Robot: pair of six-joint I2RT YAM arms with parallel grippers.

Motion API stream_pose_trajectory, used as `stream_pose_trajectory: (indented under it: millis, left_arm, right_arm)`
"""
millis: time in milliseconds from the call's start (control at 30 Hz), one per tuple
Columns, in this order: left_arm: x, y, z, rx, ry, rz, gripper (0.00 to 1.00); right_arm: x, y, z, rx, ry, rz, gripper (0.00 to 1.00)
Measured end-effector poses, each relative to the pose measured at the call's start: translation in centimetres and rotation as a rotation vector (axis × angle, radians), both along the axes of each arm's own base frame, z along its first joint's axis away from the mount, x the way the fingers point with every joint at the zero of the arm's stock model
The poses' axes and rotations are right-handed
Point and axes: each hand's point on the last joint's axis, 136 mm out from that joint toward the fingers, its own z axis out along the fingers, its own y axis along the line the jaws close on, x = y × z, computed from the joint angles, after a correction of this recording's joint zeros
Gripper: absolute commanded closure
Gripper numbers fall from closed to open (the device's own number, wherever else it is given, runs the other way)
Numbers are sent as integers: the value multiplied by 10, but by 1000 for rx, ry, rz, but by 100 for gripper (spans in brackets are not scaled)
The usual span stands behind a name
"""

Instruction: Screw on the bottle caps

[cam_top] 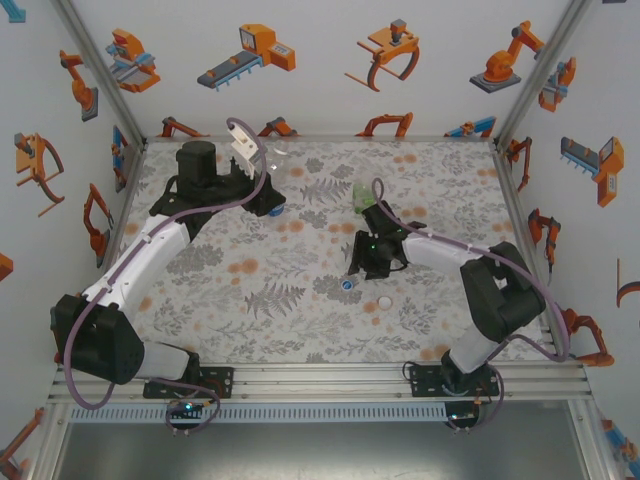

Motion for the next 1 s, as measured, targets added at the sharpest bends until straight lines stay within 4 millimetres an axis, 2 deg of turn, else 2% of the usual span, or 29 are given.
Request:
stream_pose_trajectory:
  millis: [200,367,567,1000]
  left_arm:
    - [0,0,0,0,1,0,100]
    - [0,0,-1,1,2,0,100]
    - [0,0,-1,1,1,0,100]
    - [0,0,-1,1,2,0,100]
  right_arm:
    - [-6,26,14,-119,-71,119,49]
    - [-16,41,10,-185,-82,188,54]
    - [-25,38,-7,-252,-42,212,59]
    - [-27,39,-7,-253,-41,218,62]
